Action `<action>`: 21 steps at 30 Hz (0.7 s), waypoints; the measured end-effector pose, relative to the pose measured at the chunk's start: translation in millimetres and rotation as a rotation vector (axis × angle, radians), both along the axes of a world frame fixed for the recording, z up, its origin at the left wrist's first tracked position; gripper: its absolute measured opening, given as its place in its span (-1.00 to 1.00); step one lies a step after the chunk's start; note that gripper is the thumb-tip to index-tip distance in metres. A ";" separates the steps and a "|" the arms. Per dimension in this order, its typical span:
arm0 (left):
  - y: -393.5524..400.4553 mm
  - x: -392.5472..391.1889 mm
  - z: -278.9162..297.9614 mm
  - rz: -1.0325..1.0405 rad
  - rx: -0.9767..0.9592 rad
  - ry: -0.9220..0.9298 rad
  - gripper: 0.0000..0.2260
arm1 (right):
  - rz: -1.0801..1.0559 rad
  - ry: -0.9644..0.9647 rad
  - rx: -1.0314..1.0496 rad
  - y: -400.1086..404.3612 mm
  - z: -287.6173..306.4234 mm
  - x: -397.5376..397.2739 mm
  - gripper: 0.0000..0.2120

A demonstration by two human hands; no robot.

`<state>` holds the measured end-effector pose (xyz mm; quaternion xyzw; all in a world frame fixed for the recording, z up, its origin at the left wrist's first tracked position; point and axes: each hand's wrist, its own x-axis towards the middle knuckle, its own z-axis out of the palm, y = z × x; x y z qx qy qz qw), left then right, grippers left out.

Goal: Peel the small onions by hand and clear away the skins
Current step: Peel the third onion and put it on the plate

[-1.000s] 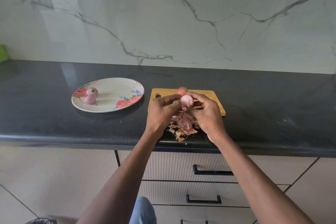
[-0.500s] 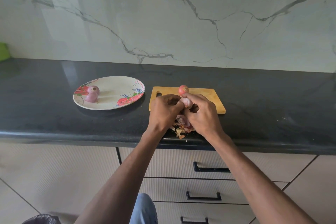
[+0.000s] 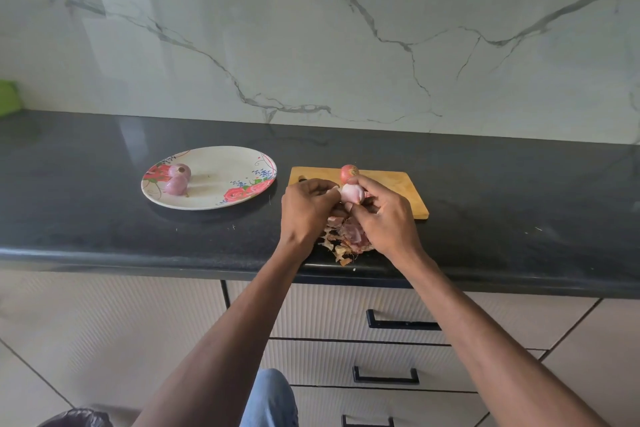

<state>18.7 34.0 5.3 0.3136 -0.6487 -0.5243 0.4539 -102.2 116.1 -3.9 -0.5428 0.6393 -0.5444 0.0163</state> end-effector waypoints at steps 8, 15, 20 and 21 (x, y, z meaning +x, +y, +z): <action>-0.5 -1.9 -2.4 0.018 0.100 0.036 -0.85 | 0.359 -0.583 0.054 2.8 5.4 -12.2 -0.60; -2.9 -2.8 -4.3 0.024 -0.050 -0.081 -0.68 | 0.175 -0.568 -0.018 -1.7 -0.4 -17.6 -0.62; 4.0 -1.7 0.0 -0.165 0.017 0.062 -0.71 | 0.143 -0.487 -0.038 -0.2 1.7 -13.3 -0.62; 4.0 -1.7 -0.2 -0.182 0.017 0.066 -0.70 | 0.152 -0.467 -0.037 0.7 3.1 -11.4 -0.61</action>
